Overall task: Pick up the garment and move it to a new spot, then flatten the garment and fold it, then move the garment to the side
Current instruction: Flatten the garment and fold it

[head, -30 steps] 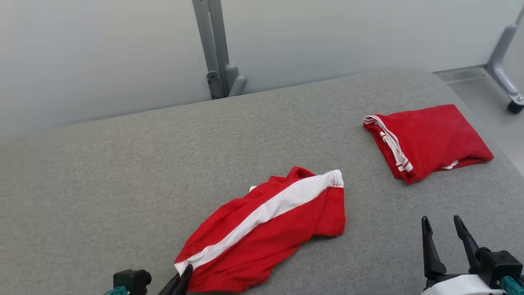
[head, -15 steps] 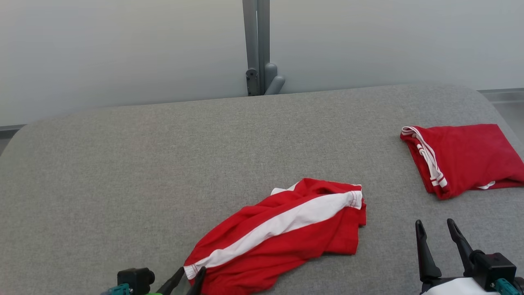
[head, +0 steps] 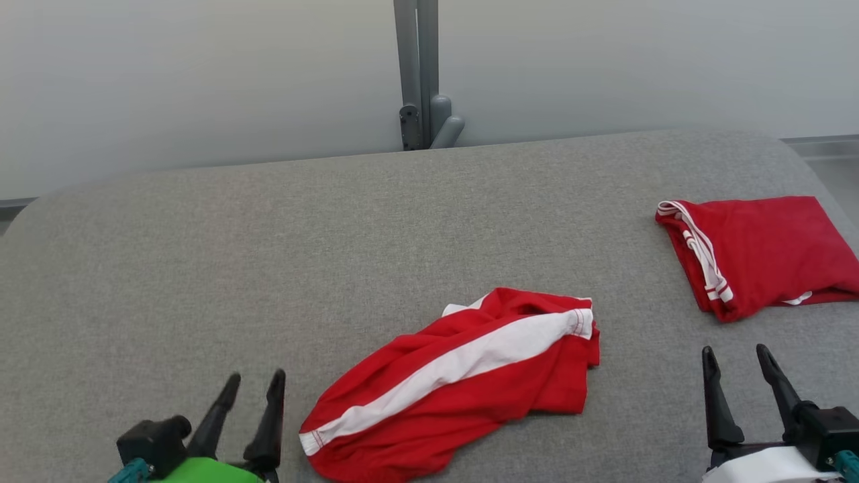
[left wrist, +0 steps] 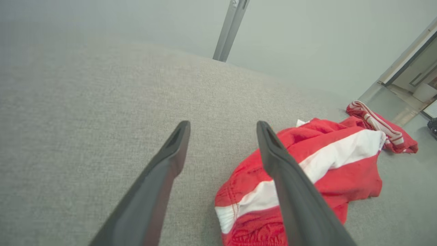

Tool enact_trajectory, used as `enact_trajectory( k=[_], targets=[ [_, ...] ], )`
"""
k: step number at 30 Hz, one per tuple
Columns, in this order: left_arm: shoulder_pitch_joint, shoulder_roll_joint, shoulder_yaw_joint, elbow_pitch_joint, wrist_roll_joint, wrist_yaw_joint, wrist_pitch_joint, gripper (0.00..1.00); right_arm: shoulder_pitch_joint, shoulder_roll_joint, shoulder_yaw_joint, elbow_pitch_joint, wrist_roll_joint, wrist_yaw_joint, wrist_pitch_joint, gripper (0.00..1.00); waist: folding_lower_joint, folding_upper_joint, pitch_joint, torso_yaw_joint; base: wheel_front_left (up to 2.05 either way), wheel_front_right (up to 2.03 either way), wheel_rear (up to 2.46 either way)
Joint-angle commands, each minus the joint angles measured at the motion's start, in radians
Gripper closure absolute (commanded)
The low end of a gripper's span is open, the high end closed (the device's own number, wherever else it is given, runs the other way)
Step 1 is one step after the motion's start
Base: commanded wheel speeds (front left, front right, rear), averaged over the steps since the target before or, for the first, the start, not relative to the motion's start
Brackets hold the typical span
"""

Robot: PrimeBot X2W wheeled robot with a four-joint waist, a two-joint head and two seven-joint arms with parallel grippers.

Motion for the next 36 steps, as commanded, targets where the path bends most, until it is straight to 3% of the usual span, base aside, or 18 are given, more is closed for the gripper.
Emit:
enact_trajectory(
  k=[1,5,10,24,36],
  targets=[
    [0.019,-0.013,0.034,-0.036,0.044,0.013,-0.005,0.0,-0.004,-0.002,-0.001,-0.01,-0.011,-0.001,-0.003,0.0,0.0,0.0108,0.004,0.012,0.0,0.0,0.0],
    [0.076,-0.065,0.141,-0.151,0.22,0.052,-0.005,0.0,-0.009,-0.009,0.006,-0.042,-0.021,-0.001,-0.003,0.0,0.0,0.0108,0.012,0.031,0.0,0.0,0.0],
    [0.143,-0.128,0.228,-0.207,0.385,0.042,-0.005,0.0,-0.022,-0.017,0.052,-0.061,-0.028,-0.001,-0.003,0.0,0.0,0.0108,0.018,0.044,0.0,0.0,0.0],
    [0.183,-0.243,0.371,-0.136,0.528,-0.077,-0.005,0.0,-0.059,-0.016,0.094,-0.01,-0.038,-0.001,-0.003,0.0,0.0,0.0108,0.022,0.056,0.0,0.0,0.0],
    [0.178,-0.279,0.395,-0.099,0.57,-0.112,-0.005,0.0,-0.062,-0.017,0.107,0.014,-0.033,-0.001,-0.003,0.0,0.0,0.0108,0.009,0.053,0.0,0.0,0.0]
  ],
)
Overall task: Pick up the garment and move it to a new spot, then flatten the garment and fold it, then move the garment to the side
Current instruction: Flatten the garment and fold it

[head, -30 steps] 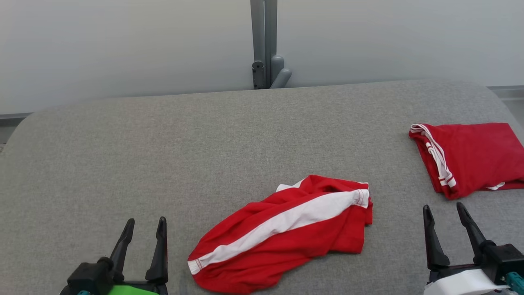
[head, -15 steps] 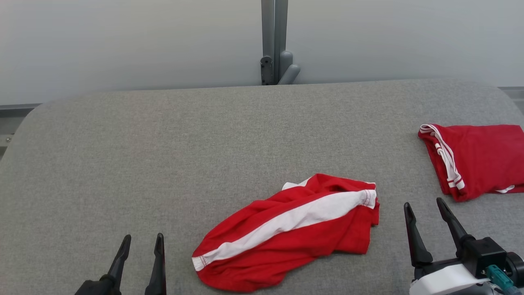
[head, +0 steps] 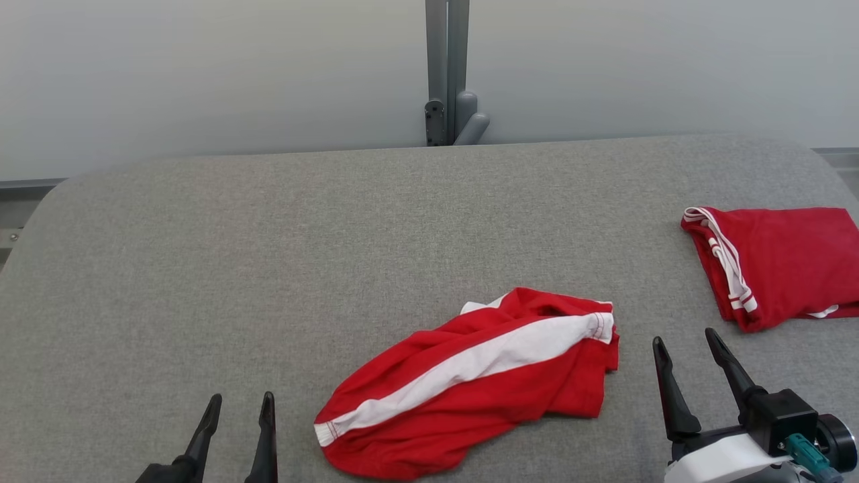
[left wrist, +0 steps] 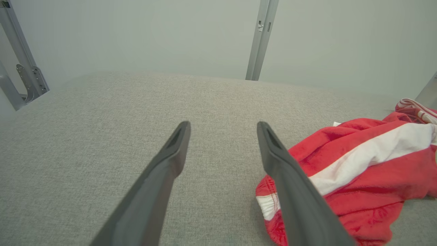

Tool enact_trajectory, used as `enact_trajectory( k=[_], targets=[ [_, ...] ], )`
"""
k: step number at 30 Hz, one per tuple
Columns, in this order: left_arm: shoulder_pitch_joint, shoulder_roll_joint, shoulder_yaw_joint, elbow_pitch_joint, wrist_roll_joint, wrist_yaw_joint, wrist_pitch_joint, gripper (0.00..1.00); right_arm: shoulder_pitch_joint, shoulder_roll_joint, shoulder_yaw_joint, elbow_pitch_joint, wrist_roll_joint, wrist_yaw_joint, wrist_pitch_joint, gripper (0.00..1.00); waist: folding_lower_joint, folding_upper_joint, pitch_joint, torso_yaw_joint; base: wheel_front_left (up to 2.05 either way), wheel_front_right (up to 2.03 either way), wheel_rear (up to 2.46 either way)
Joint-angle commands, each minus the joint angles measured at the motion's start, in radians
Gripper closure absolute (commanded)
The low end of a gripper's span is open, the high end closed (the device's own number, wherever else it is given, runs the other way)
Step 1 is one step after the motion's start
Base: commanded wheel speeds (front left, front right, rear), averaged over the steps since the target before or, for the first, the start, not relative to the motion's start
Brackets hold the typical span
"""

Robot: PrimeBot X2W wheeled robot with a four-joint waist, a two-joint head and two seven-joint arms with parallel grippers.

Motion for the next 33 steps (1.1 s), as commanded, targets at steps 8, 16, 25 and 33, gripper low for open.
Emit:
enact_trajectory(
  k=[8,16,25,33],
  targets=[
    [0.01,-0.009,-0.01,0.021,0.005,-0.008,-0.002,0.0,-0.009,-0.005,0.007,-0.001,0.012,-0.001,-0.003,0.0,0.0,0.0108,-0.003,-0.002,0.0,0.0,0.0],
    [-0.022,0.016,-0.1,0.143,-0.173,-0.008,0.09,0.0,-0.097,-0.088,0.124,0.135,0.112,-0.001,0.002,0.0,0.0,0.0108,-0.002,-0.004,0.0,0.0,0.0],
    [-0.054,0.039,-0.149,0.141,-0.343,-0.008,0.244,0.0,-0.288,-0.174,0.305,0.322,0.214,-0.001,0.158,0.0,0.0,0.0108,0.011,0.0,0.0,0.0,0.0],
    [-0.084,0.035,-0.171,0.144,-0.431,-0.008,0.293,0.0,-0.355,-0.205,0.365,0.403,0.282,-0.001,0.177,0.05,0.0,0.0108,0.02,0.027,0.0,0.0,0.0]
  ],
)
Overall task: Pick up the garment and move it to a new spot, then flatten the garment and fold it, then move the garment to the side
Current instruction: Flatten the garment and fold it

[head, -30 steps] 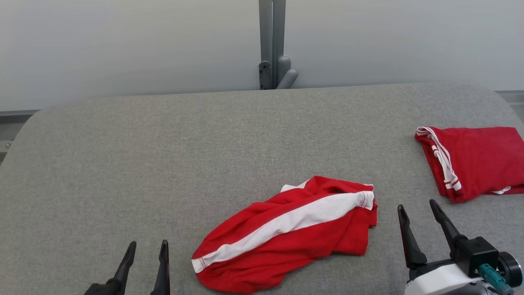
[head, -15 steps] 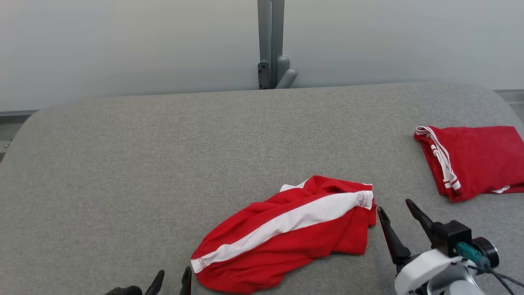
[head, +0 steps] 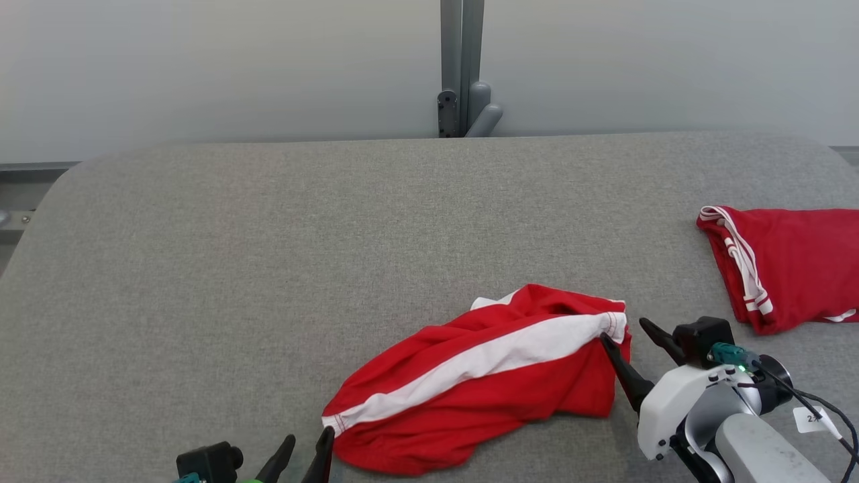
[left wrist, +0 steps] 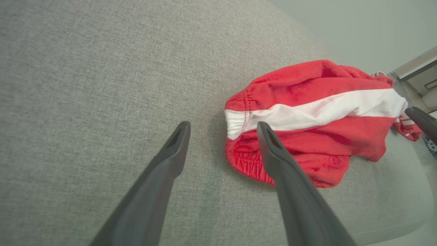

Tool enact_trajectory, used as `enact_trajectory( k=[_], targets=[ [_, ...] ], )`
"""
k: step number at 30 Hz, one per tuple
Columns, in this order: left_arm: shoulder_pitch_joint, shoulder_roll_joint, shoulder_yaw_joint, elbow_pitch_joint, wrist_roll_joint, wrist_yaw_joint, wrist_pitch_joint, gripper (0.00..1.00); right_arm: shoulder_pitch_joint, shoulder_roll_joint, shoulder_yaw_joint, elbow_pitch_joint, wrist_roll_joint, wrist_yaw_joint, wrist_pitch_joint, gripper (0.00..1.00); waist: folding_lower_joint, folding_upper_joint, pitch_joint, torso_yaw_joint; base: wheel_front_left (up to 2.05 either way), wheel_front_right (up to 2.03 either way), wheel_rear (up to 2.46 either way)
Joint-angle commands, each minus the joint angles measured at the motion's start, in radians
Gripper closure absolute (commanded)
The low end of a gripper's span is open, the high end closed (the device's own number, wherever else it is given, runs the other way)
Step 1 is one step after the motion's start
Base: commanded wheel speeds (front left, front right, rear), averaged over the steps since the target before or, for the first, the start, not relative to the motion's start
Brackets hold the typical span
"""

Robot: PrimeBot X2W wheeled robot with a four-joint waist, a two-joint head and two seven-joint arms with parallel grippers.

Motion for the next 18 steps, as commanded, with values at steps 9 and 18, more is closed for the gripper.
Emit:
enact_trajectory(
  k=[9,18],
  targets=[
    [-0.062,0.005,-0.036,0.026,-0.048,-0.005,0.011,0.0,-0.055,-0.017,0.059,0.047,0.038,-0.001,-0.017,0.18,0.0,0.0108,0.026,-0.002,0.0,0.0,0.0],
    [-0.1,0.019,-0.074,0.071,-0.095,-0.005,0.019,0.0,-0.1,-0.031,0.12,0.091,0.09,-0.001,-0.029,0.44,0.0,0.0108,0.037,-0.001,0.0,0.0,0.0]
  ],
)
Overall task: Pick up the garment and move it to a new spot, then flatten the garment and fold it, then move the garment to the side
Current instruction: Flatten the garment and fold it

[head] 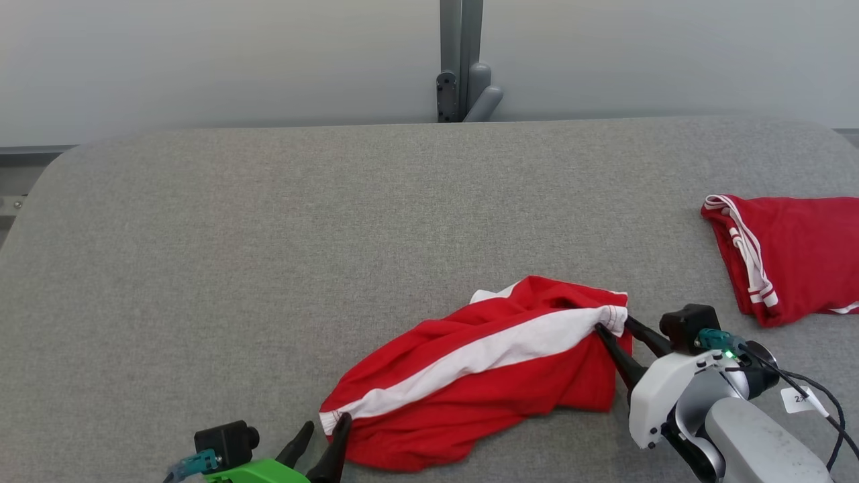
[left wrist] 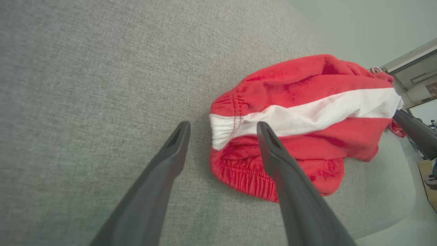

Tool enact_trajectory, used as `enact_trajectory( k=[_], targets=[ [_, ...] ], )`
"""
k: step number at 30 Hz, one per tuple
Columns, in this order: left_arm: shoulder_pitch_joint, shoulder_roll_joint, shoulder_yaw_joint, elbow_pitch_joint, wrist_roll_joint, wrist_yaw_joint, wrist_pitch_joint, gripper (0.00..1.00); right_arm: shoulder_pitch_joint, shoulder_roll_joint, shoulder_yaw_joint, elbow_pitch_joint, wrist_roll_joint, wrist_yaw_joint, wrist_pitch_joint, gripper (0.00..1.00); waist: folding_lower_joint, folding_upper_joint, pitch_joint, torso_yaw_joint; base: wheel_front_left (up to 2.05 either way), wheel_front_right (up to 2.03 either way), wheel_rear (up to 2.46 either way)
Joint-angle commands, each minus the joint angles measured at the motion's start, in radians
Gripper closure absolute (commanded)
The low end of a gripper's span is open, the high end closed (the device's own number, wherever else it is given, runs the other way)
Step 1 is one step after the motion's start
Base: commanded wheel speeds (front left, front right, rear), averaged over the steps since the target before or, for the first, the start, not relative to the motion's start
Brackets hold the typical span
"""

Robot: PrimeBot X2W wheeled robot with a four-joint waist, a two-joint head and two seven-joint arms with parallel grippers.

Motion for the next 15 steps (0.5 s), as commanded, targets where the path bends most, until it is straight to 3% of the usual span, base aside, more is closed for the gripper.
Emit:
enact_trajectory(
  k=[1,4,8,11,15],
  targets=[
    [-0.015,0.009,-0.005,0.008,-0.007,-0.005,-0.003,0.0,-0.015,-0.005,0.007,0.006,0.012,-0.002,-0.005,0.51,0.0,0.0108,0.001,0.001,0.0,0.0,0.0],
    [-0.027,0.013,-0.014,0.022,-0.019,-0.005,-0.01,0.0,-0.024,-0.005,0.026,0.017,0.031,-0.001,-0.01,0.66,0.0,0.0108,0.003,0.003,0.0,0.0,0.0],
    [-0.039,0.017,-0.031,0.044,-0.034,-0.005,-0.02,0.0,-0.034,-0.009,0.046,0.03,0.05,-0.001,-0.02,0.74,0.0,0.0108,0.005,0.006,0.0,0.0,0.0],
    [-0.048,0.021,-0.037,0.056,-0.046,-0.005,-0.028,0.0,-0.037,-0.014,0.061,0.039,0.064,-0.001,-0.026,1.0,0.0,0.0108,0.005,0.007,0.0,0.0,0.0],
    [-0.053,0.025,-0.047,0.07,-0.056,-0.005,-0.03,0.0,-0.047,-0.019,0.073,0.044,0.076,-0.001,-0.034,1.0,0.0,0.0108,0.003,0.006,0.0,0.0,0.0]
  ],
)
